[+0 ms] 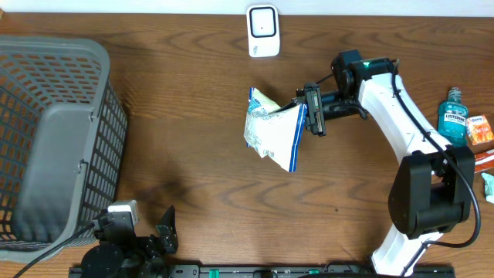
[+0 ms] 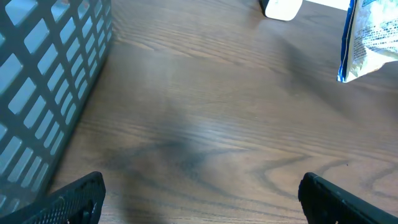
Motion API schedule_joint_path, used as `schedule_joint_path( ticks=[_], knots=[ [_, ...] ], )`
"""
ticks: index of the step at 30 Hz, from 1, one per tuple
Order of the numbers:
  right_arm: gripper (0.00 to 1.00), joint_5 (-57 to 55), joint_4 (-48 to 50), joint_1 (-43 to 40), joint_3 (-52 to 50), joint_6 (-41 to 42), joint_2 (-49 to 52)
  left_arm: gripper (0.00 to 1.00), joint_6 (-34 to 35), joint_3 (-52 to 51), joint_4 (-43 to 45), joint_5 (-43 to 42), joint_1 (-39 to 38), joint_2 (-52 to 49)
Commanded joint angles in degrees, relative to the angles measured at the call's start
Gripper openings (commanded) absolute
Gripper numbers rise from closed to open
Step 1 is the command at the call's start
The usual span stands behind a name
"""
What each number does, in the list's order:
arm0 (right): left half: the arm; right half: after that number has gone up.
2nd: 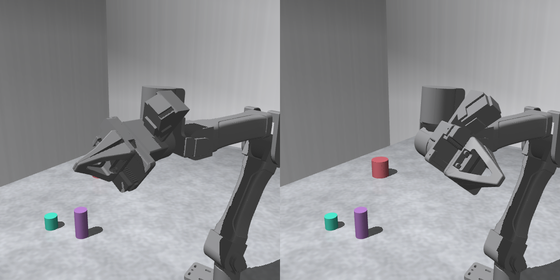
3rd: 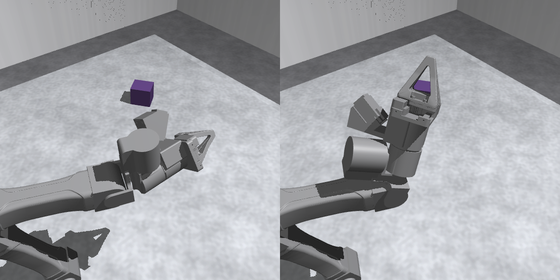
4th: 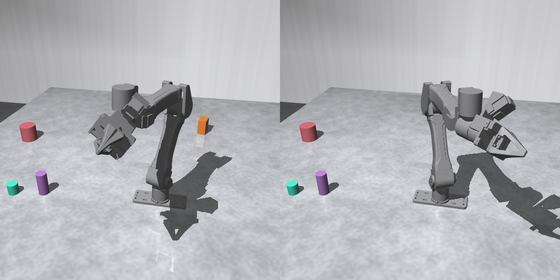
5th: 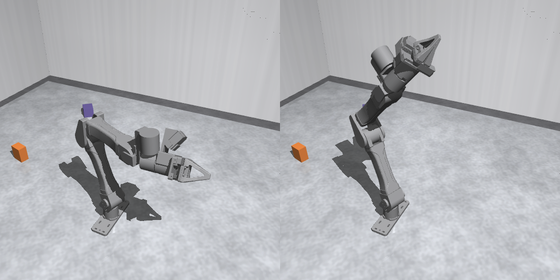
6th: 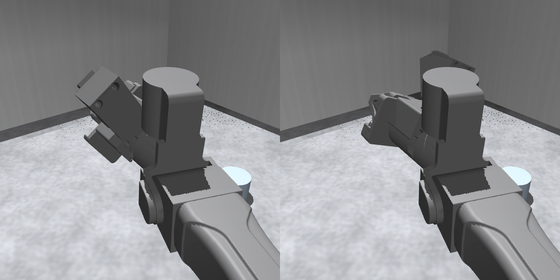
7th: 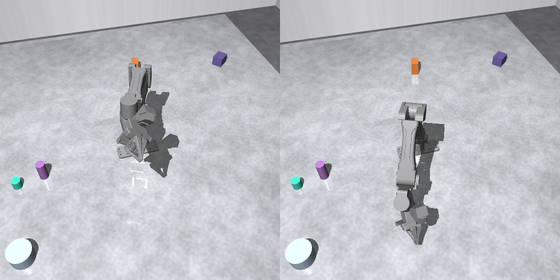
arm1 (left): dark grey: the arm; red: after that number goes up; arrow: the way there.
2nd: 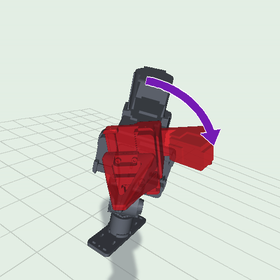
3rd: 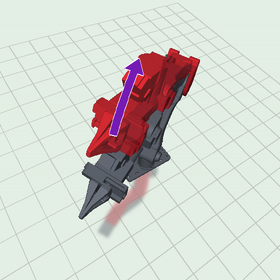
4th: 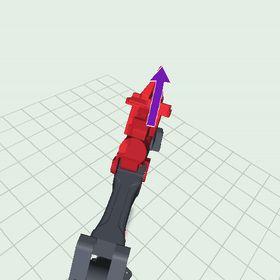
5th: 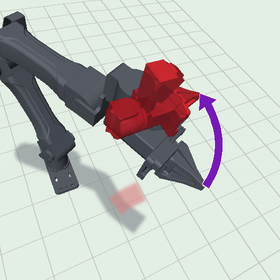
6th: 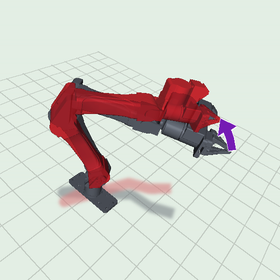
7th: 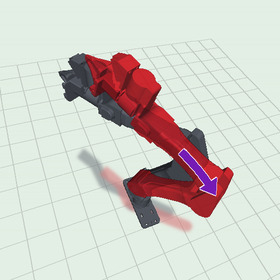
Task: Scan the item barcode
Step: 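Hold the wiper-sheet bag up against the white scanner face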
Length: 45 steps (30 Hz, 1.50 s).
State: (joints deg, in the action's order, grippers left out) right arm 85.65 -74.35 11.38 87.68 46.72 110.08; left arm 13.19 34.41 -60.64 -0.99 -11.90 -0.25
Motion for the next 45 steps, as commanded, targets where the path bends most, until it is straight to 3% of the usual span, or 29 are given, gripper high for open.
schedule_joint_path(
  ticks=[1, 9, 12, 15, 20, 24, 28, 32, 35, 38, 41, 45],
  knots=[
    [0.02, 2.78, -0.24, -0.31, 0.39, 1.11, -0.59, 0.99, -0.9, 0.2, 0.0, 0.13, -0.24, -0.02],
    [0.02, 2.78, -0.24, -0.31, 0.39, 8.35, -0.59, 0.99, -0.9, 0.2, 0.0, 0.13, -0.24, -0.02],
    [0.01, 2.62, 0.2, -0.31, 0.39, 22.67, -0.59, 0.99, -0.9, 0.2, 0.0, 0.13, -0.24, -0.02],
    [0.01, 1.62, 3.04, -0.31, 0.39, 31.76, -0.59, 0.99, -0.9, 0.2, 0.0, 0.13, -0.24, -0.02],
    [0.01, 0.26, 8.7, -0.09, 0.39, 33.11, -0.59, 0.99, -0.9, 0.2, 0.0, 0.13, -0.24, -0.02],
    [0.01, -9.38, 13.31, -0.13, 0.39, 27.43, -0.59, 0.99, -0.9, 0.2, 0.0, 0.13, -0.24, -0.02],
    [0.01, -36.96, 14.82, 0.74, 0.39, 16.15, -0.59, 0.99, -0.9, 0.2, 0.0, 0.13, -0.24, -0.02],
    [0.01, -53.99, 15.47, 1.03, 0.39, 5.29, -0.59, 0.99, -0.9, 0.2, 0.0, 0.13, -0.24, -0.02],
    [0.01, -52.39, 19.91, 0.98, 0.39, -8.63, -0.59, 0.99, -0.9, 0.2, 0.0, 0.13, -0.24, -0.02],
    [0.01, -42.88, 28.89, 1.05, 0.39, -21.03, -0.59, 0.99, -0.9, 0.2, 0.0, 0.13, -0.24, -0.02],
    [0.01, -38.71, 37.55, 1.27, 0.39, -21.9, -0.59, 0.99, -0.9, 0.2, 0.0, 0.13, -0.24, -0.02],
    [0.01, -43.91, 47.47, 2.51, 0.39, -18.78, -0.59, 0.99, -0.9, 0.2, 0.0, 0.13, -0.24, -0.02]
  ],
)
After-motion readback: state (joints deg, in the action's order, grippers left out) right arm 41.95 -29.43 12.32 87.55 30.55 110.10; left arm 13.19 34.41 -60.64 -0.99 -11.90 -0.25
